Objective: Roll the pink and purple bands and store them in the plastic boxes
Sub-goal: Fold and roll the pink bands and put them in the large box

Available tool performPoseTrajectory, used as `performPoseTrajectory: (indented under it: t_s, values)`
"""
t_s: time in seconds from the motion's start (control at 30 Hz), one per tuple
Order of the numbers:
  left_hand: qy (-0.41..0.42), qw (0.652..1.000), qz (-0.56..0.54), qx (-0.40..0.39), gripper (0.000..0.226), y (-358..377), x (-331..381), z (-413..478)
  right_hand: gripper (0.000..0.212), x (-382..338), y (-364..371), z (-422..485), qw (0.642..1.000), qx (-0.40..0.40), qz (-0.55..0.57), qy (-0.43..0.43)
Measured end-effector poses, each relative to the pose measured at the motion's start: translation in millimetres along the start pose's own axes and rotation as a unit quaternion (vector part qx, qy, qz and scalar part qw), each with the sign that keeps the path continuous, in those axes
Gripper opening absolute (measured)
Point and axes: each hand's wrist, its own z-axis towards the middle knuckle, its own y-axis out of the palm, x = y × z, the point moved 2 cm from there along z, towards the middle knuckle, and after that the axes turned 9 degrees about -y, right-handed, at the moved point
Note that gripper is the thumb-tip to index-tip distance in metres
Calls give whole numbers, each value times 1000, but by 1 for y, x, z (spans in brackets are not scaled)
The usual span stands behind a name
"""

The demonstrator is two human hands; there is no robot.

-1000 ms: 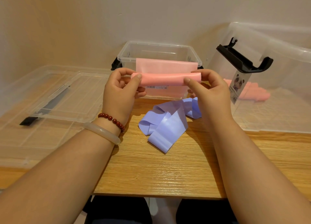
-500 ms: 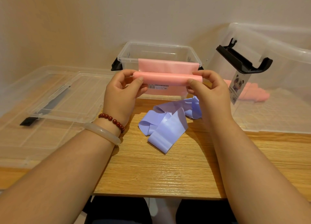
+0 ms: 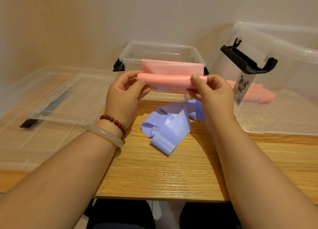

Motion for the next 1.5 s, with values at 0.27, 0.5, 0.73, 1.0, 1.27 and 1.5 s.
performPoseTrajectory:
  t_s: [0.27, 0.5, 0.73, 1.0, 1.27, 1.5]
  values:
    - [2, 1000, 10, 17, 8, 0, -1, 0, 15, -3, 1, 1, 1000, -10, -9, -19]
    - [-2, 999, 42, 27, 7, 0, 0, 0, 13, -4, -1, 0, 998, -54, -26, -25]
    - [11, 1000, 6, 4, 13, 1, 2, -2, 7, 0, -3, 0, 996, -51, -69, -40]
    - [23, 998, 66, 12, 8, 0, 0, -1, 17, -3, -1, 0, 998, -31, -51, -26]
    - [7, 998, 63, 16, 4, 2, -2, 1, 15, -6, -3, -1, 996, -75, 0, -48]
    - [25, 999, 31, -30, 20, 3, 4, -5, 7, -4, -2, 0, 998, -14, -29, -44]
